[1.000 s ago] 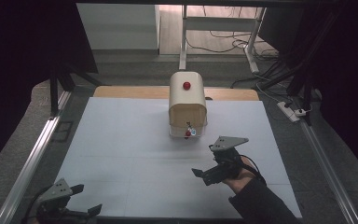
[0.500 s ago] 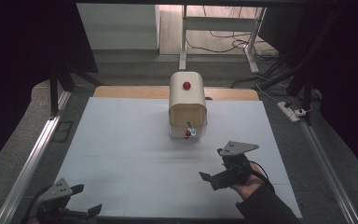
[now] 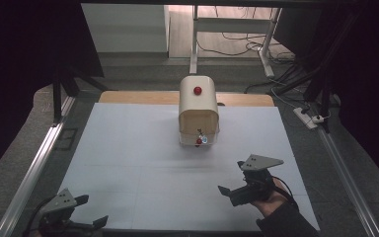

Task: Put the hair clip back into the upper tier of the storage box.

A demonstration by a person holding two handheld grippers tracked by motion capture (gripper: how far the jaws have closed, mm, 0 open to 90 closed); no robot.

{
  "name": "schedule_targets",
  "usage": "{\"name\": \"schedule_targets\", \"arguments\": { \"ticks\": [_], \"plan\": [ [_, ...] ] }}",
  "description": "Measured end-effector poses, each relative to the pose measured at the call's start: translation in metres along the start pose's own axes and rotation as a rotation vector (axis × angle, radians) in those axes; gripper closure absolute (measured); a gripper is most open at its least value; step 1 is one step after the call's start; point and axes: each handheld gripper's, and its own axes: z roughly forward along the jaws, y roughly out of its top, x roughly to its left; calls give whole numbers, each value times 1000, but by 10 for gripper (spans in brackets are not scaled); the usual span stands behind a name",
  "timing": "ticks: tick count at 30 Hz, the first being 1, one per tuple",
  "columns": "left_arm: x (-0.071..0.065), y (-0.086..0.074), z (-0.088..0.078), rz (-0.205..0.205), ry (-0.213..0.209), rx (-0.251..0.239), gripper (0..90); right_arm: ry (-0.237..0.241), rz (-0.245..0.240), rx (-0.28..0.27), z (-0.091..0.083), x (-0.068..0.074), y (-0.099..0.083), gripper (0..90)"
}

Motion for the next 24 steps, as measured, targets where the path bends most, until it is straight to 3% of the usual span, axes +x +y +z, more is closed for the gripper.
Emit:
{"name": "schedule_targets", "arguments": {
  "ticks": [7, 24],
  "plan": [
    [1, 0, 0, -5, 1, -1, 29, -28, 17, 10, -7, -2, -11, 0],
    [1, 0, 0, -17, 6, -2, 12, -96, 108, 23, -35, -14, -49, 0]
  ]
}}
